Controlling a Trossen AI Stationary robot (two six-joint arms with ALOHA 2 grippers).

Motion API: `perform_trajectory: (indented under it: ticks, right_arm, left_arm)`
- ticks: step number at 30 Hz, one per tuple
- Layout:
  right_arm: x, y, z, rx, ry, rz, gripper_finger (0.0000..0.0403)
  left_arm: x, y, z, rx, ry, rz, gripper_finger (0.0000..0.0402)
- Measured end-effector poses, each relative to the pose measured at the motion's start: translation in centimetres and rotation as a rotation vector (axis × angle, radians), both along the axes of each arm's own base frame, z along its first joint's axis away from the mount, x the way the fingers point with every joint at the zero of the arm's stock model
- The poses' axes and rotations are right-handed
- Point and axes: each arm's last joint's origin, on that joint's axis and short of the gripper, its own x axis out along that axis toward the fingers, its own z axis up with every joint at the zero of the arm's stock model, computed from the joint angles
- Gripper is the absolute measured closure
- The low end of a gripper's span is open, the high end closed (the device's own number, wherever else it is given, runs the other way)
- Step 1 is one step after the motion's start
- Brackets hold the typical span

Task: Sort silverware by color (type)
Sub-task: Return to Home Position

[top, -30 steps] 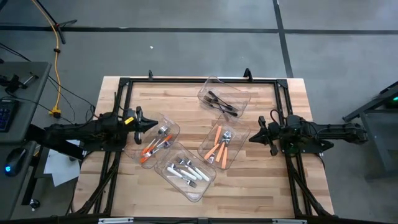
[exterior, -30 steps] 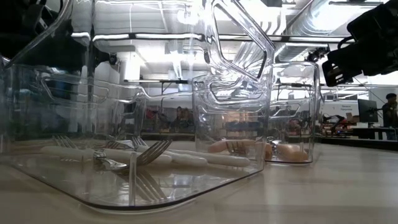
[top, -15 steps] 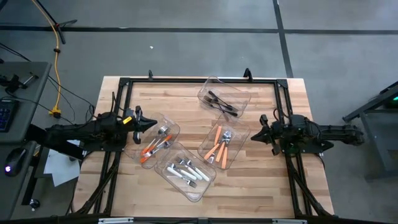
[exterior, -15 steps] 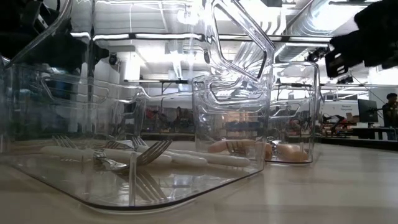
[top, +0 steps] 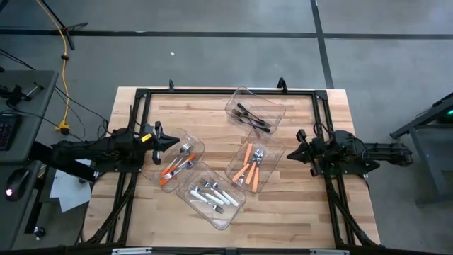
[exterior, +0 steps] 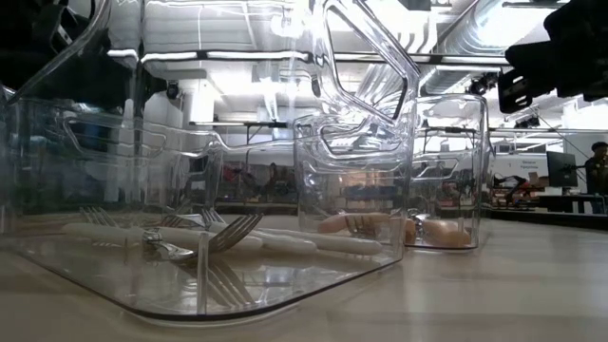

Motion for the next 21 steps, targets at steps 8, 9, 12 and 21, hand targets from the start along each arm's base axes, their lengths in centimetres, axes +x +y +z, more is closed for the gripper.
perform_trajectory:
  ticks: [8,9,12,21]
  right_arm:
    - [0.03,0.0,-0.31,0.001,0.033,0.0,0.0402]
    - [0.03,0.0,-0.3,0.001,0.032,0.0,0.0402]
    - [0.03,0.0,-0.3,0.001,0.032,0.0,0.0402]
    - [0.03,0.0,-0.31,0.001,0.033,0.0,0.0402]
  left_arm:
    - [0.03,0.0,-0.04,0.0,0.005,0.0,0.0401]
    - [0.03,0.0,-0.04,-0.001,0.005,0.0,0.0401]
    - [0.03,0.0,-0.04,0.0,0.005,0.0,0.0401]
    - [0.03,0.0,-0.04,0.0,0.005,0.0,0.0401]
